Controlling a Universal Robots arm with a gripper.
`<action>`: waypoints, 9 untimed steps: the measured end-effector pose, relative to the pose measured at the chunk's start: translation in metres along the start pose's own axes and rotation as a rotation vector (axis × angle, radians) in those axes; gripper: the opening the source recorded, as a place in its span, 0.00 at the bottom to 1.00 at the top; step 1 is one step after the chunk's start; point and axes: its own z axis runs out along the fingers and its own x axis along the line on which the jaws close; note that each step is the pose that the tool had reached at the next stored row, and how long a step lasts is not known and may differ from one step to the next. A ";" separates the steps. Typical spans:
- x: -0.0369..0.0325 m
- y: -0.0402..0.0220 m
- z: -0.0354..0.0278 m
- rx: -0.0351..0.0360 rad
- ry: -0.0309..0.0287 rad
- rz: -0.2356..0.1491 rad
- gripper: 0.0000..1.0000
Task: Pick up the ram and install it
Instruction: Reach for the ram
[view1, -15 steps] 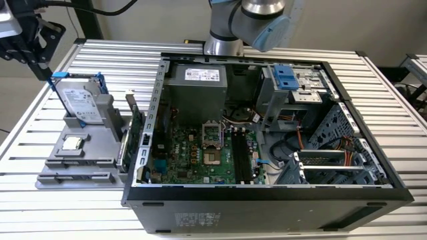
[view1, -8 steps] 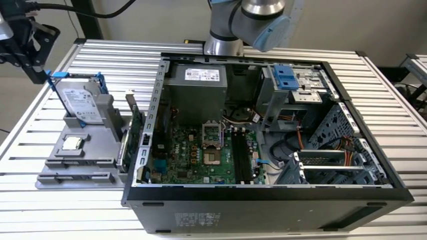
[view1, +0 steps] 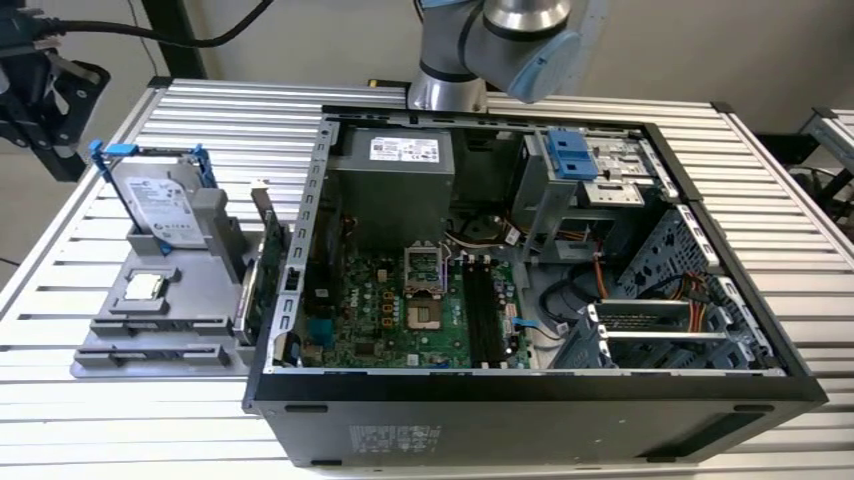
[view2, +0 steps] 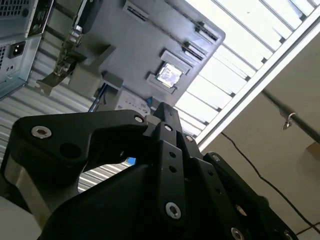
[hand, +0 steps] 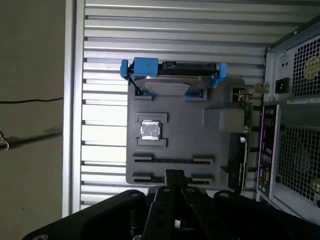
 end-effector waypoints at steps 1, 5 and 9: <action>0.0000 -0.0023 -0.0001 0.0000 0.0007 0.000 0.00; 0.0000 -0.0131 -0.0006 0.0000 0.0028 0.000 0.00; 0.0001 -0.0244 -0.0011 -0.0001 0.0033 0.000 0.00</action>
